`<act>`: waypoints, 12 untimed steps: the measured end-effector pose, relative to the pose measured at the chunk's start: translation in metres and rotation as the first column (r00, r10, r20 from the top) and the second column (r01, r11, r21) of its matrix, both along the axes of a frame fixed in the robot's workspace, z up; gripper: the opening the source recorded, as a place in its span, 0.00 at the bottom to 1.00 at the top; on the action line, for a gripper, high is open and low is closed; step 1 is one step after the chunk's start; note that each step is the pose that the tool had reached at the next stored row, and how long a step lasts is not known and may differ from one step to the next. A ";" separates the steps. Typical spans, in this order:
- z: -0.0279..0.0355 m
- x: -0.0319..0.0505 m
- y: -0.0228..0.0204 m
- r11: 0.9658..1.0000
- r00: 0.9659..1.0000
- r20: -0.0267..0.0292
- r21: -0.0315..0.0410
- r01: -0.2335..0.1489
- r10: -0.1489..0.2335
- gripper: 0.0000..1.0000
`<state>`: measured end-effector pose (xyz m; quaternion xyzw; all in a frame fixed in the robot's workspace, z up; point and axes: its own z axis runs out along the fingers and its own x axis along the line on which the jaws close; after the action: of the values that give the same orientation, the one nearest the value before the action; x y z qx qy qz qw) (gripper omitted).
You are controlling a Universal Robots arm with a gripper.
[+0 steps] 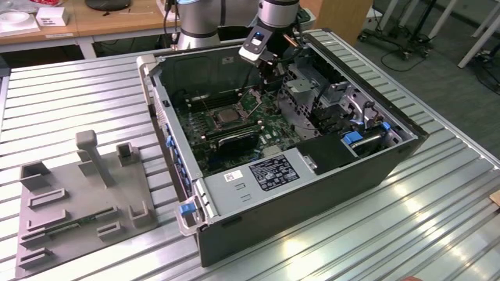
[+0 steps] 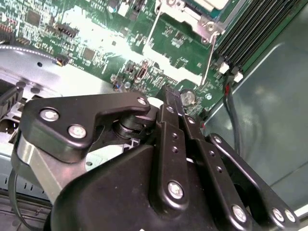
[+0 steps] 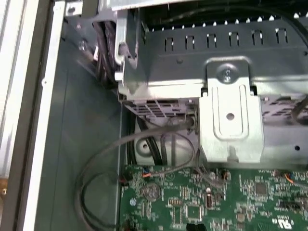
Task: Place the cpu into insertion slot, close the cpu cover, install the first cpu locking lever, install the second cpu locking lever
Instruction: 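Place the cpu into insertion slot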
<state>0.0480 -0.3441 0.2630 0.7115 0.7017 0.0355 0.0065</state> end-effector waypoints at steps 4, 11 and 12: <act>0.0000 0.0029 0.0000 1.000 1.000 0.000 0.000 0.000 0.000 0.11; -0.0023 0.0040 0.0000 1.000 1.000 0.000 0.000 0.000 0.000 0.11; -0.0032 0.0042 0.0000 1.000 1.000 -0.001 0.000 0.000 0.000 0.11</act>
<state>0.0523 -0.3441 0.2598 0.7116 0.7017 0.0353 0.0063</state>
